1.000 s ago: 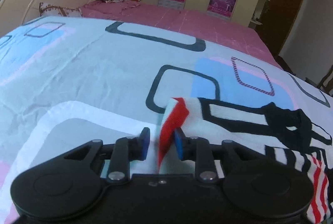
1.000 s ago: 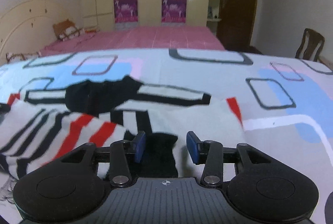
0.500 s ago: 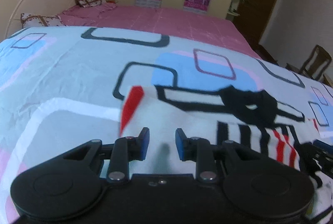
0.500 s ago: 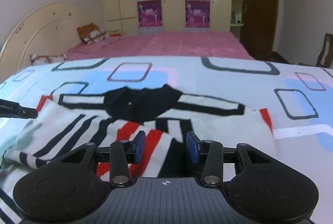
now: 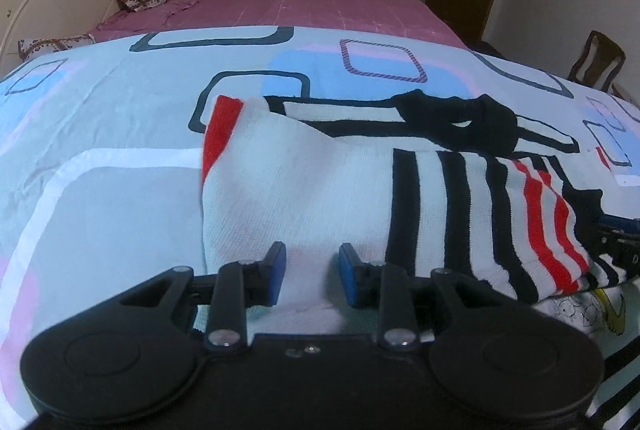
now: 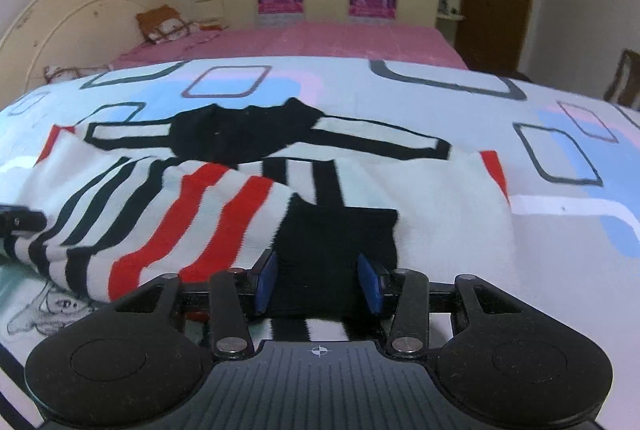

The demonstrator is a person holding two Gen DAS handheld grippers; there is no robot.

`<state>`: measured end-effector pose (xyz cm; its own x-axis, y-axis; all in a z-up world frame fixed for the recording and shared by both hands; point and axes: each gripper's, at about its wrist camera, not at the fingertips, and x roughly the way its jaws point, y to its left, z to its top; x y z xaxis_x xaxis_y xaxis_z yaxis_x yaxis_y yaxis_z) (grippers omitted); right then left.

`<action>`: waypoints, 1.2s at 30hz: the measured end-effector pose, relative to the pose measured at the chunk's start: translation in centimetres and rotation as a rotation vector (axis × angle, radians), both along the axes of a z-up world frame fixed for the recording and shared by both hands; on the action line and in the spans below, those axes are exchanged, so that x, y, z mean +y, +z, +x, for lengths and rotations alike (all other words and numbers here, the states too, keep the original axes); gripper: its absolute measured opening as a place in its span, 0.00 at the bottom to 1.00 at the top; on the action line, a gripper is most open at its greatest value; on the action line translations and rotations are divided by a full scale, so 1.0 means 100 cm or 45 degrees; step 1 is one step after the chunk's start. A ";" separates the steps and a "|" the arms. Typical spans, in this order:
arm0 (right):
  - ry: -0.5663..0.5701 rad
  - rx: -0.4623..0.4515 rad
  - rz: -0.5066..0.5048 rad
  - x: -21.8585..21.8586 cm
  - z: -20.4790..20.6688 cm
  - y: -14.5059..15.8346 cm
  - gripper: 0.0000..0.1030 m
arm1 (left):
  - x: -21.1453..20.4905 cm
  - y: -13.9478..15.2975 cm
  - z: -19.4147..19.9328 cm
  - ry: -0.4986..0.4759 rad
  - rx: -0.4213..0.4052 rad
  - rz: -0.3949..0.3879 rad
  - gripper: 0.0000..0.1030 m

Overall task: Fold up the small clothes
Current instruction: 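Press the black cuff onto the sweater and open the right gripper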

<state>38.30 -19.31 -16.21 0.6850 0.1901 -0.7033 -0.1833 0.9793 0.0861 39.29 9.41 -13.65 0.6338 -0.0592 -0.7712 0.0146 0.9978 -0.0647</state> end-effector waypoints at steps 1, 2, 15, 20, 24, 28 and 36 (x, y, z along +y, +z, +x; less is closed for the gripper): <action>-0.008 0.005 -0.003 0.000 0.000 0.002 0.42 | 0.000 0.000 0.000 0.001 0.000 0.002 0.28; -0.022 -0.003 -0.003 0.001 -0.001 0.003 0.42 | -0.001 0.000 -0.001 -0.002 -0.002 0.008 0.28; -0.028 0.004 -0.018 -0.012 -0.013 -0.001 0.44 | -0.011 -0.002 -0.004 -0.024 -0.024 0.097 0.28; -0.060 0.068 0.059 -0.028 -0.011 -0.002 0.57 | -0.020 -0.001 -0.001 -0.038 -0.004 0.173 0.29; -0.020 0.070 0.016 -0.026 -0.013 0.001 0.57 | -0.025 0.002 0.000 -0.025 0.019 0.220 0.30; -0.010 0.065 0.064 -0.034 -0.023 0.010 0.57 | -0.027 0.012 -0.012 0.010 0.003 0.187 0.30; 0.077 0.023 0.167 -0.042 -0.055 0.024 0.57 | -0.055 0.031 -0.056 -0.005 -0.026 0.159 0.34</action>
<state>32.82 -23.51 -13.78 0.6570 0.3220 -0.6816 -0.2391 0.9465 0.2167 33.70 3.86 -10.56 0.6493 0.0337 -0.7598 0.0188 0.9980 0.0604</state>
